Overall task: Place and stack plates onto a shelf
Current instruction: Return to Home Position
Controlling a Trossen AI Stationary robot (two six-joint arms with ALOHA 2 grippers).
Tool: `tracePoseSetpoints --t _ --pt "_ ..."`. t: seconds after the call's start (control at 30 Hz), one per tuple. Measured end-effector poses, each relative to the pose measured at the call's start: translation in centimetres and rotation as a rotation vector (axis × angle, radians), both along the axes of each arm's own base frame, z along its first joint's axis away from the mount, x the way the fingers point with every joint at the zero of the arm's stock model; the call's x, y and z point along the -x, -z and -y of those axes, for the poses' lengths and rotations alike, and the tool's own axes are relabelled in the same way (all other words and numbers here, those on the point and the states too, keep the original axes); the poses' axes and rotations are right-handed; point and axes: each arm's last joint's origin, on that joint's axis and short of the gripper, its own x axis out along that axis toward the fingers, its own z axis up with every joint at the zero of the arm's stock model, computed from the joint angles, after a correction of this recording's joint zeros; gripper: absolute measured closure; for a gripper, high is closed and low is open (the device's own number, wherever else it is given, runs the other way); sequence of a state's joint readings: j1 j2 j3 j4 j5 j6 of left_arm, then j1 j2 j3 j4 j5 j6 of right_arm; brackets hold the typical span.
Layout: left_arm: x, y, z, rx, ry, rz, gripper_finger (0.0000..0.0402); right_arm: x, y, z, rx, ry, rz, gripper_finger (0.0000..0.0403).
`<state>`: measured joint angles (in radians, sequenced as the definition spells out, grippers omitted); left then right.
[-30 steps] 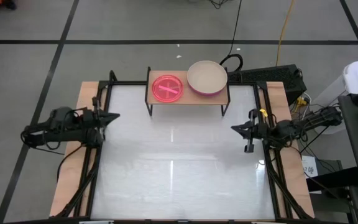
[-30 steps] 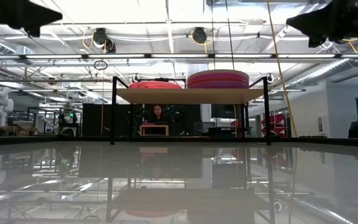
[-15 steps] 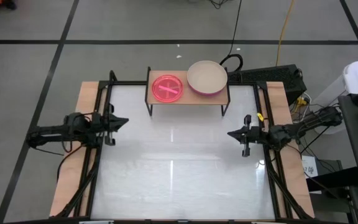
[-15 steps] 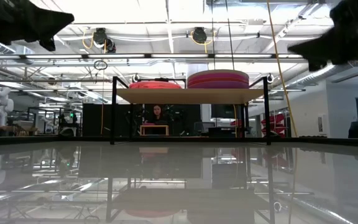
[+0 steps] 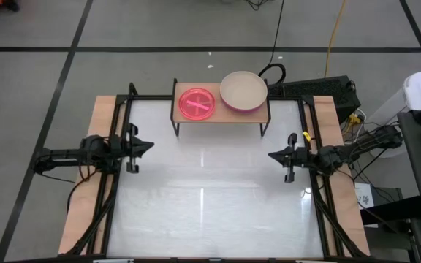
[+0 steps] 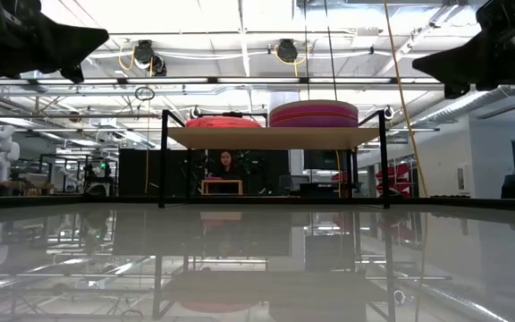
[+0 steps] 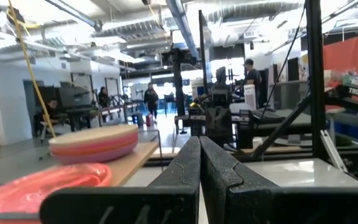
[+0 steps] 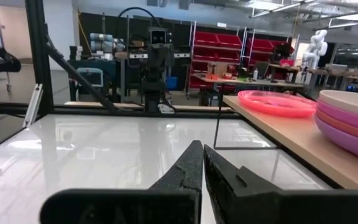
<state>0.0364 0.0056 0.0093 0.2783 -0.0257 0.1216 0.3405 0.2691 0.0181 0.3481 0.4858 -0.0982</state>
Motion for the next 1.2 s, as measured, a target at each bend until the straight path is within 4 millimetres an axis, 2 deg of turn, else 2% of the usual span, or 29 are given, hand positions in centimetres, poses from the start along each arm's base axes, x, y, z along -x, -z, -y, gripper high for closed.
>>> tracePoseSetpoints --t 1.2 --pt "0.03 -0.11 0.0 -0.03 -0.01 0.009 0.0387 -0.01 0.02 -0.05 -0.006 -0.016 0.0 0.0403"
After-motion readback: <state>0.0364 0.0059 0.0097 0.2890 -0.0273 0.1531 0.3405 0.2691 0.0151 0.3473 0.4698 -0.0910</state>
